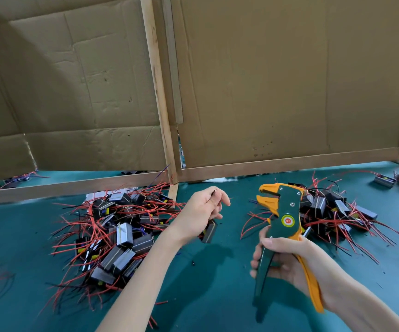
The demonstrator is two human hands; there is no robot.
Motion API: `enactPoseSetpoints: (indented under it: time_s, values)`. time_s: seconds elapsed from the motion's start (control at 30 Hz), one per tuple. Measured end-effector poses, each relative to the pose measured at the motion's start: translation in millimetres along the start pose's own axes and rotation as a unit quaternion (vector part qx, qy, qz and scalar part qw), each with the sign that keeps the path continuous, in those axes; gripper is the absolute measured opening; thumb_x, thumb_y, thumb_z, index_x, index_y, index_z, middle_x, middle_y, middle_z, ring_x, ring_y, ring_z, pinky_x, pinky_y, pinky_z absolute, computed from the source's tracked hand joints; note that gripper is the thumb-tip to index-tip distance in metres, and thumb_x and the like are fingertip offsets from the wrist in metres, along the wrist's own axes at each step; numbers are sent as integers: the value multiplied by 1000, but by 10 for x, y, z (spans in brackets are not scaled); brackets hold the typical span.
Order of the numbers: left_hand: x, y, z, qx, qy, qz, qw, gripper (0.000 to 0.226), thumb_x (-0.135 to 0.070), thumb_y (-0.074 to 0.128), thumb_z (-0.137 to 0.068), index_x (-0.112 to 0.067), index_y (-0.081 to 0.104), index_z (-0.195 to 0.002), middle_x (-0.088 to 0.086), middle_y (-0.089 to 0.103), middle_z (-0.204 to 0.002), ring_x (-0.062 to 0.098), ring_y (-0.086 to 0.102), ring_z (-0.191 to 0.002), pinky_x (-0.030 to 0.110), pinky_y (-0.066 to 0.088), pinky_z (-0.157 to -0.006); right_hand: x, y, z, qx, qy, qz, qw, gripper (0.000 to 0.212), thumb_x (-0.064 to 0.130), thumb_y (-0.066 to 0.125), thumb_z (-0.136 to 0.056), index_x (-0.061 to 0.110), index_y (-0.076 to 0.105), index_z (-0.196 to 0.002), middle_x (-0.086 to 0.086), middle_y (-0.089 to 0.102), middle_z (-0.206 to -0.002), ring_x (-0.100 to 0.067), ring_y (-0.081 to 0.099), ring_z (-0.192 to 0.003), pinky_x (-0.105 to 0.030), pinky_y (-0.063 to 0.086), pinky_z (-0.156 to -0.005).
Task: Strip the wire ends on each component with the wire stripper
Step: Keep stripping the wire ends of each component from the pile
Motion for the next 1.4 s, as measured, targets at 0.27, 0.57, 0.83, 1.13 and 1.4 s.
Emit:
enactPoseSetpoints:
  time_s: [0.27,0.57,0.83,1.13,1.4]
  values:
    - [80,10,51,-22,-38,-47,998,47,-38,19,-90,-26,63,-100,5,46,-111,18,49,-92,36,36,-89,-91,-37,-33,4,40,6,999,10,8,70,-61,2,70,-69,-25,61,-72,-39,64,-63,-48,57,-61]
    - [-43,-5,11,-55,15,-45,997,25,-23,36,-104,-20,55,-88,-18,59,-81,-1,48,-66,15,39,-69,-35,-1,-13,16,24,21,999,7,7,68,-63,2,70,-67,-26,61,-71,-39,64,-63,-49,57,-61]
    - [-299,99,67,18,64,-31,997,21,-22,49,-99,-28,64,-85,-10,64,-86,2,52,-70,11,43,-72,13,126,66,84,16,49,995,26,13,78,-50,2,68,-71,-27,60,-73,-40,64,-66,-50,57,-64]
    - [-403,102,136,78,48,-30,995,24,-18,47,-101,-22,65,-84,-28,60,-70,-6,49,-65,3,37,-67,50,149,113,124,8,80,989,26,11,80,-55,-1,64,-72,-28,58,-73,-41,62,-67,-51,56,-66]
    - [-400,58,163,104,26,-46,993,26,-19,49,-99,-22,66,-80,-20,58,-71,-1,47,-67,4,36,-66,10,105,148,119,27,129,984,32,19,88,-54,5,64,-70,-24,56,-65,-35,59,-58,-44,55,-60]
Point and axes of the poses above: each hand's wrist, its own z-axis away from the middle knuckle, its own y-axis out of the palm, x = y × z, the point moved 6 cm from there along -z, towards the middle knuckle
